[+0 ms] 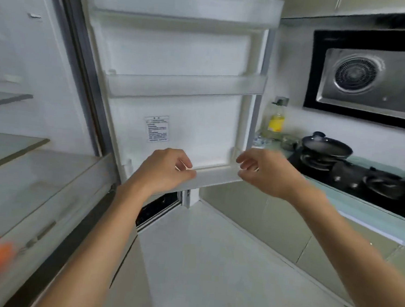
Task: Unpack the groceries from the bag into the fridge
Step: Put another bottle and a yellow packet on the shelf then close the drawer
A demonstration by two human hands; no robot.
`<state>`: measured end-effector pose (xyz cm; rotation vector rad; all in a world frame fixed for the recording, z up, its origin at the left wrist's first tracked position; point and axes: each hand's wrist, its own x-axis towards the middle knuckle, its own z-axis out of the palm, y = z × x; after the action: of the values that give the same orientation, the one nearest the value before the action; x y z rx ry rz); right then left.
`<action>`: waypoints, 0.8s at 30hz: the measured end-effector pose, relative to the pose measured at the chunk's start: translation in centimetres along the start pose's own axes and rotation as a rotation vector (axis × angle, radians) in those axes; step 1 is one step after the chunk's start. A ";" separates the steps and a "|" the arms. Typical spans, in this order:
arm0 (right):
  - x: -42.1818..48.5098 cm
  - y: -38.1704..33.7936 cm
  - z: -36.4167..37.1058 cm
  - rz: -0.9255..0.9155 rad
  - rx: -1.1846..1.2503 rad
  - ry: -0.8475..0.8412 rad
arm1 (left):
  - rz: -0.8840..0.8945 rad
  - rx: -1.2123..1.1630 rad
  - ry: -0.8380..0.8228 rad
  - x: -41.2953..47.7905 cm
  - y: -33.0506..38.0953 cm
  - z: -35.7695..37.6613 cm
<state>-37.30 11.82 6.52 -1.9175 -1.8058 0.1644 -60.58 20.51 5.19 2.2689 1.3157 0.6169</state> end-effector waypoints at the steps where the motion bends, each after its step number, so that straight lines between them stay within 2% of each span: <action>1: -0.8 1.4 -1.1 0.031 -0.010 0.022 | 0.032 -0.008 -0.022 0.7 1.4 1.0; 16: -15.4 22.3 -15.5 0.419 -0.123 0.385 | 0.483 -0.059 -0.264 7.7 26.3 19.3; 24: -24.4 33.3 -22.0 0.623 -0.208 0.431 | 0.674 -0.095 -0.418 8.1 39.8 30.6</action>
<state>-0.93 -17.57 5.36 -2.3852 -0.9461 -0.2243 -12.13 5.15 4.83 2.5601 0.3074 0.3597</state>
